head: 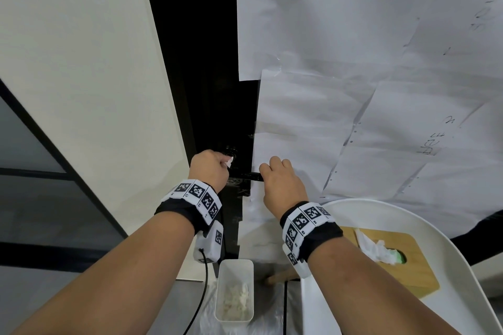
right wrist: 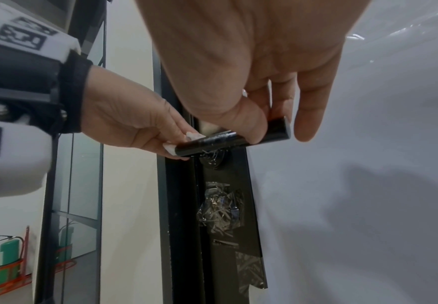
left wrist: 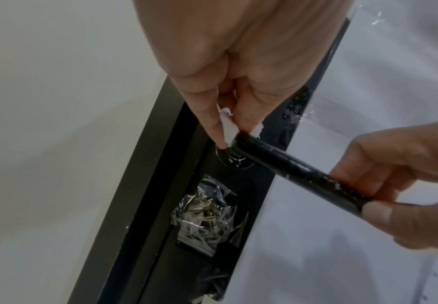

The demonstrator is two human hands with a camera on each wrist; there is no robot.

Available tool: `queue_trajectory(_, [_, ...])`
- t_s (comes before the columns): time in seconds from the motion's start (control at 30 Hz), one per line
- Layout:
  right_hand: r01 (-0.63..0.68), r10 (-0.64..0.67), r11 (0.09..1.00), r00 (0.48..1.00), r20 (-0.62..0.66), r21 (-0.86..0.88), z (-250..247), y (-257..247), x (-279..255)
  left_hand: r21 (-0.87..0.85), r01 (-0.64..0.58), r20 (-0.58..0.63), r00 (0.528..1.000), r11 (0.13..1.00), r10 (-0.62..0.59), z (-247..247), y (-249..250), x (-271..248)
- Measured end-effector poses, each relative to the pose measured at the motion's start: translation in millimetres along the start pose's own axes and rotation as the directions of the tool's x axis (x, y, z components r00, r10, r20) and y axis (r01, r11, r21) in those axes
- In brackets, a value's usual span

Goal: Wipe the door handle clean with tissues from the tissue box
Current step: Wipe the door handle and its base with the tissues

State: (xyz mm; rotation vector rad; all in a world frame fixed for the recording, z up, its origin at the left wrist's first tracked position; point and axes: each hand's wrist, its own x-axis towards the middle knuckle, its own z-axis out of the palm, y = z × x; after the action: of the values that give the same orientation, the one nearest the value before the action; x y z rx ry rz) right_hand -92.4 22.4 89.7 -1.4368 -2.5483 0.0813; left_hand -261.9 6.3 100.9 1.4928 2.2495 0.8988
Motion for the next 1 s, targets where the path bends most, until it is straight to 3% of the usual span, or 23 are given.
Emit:
queue_trajectory(0.23, [-0.002,0.002,1.000,1.000,-0.011,0.003,1.8,-0.8,0.0,0.009,-0.045,0.009,0.999,0.999,0.045,-3.2,-4.5,-19.2])
queue_trajectory(0.37, [0.002,-0.002,1.000,1.000,-0.008,-0.002,1.1,0.3,-0.7,0.033,-0.024,0.081,0.997,0.999,0.022,-1.9,-6.3,-28.5])
queue_trajectory(0.5, [0.000,0.000,1.000,1.000,-0.001,-0.002,-0.4,0.2,-1.8,-0.007,-0.149,-0.187,0.972,0.989,0.145,0.6,-1.2,-41.3])
queue_trajectory(0.57, [0.000,0.000,1.000,1.000,-0.001,0.003,-1.0,0.8,-2.5,-0.043,-0.178,-0.241,0.957,0.983,0.162,2.5,0.0,-38.0])
queue_trajectory(0.87, [0.021,-0.021,1.000,1.000,-0.013,0.003,0.1,3.8,-2.5,0.034,-0.258,-0.012,0.966,0.965,0.259,31.5,4.8,-34.3])
queue_trajectory(1.0, [0.028,-0.028,1.000,0.999,-0.021,0.013,2.6,8.4,-0.8,-0.170,-0.152,-0.099,0.986,0.974,0.136,26.0,0.0,-35.4])
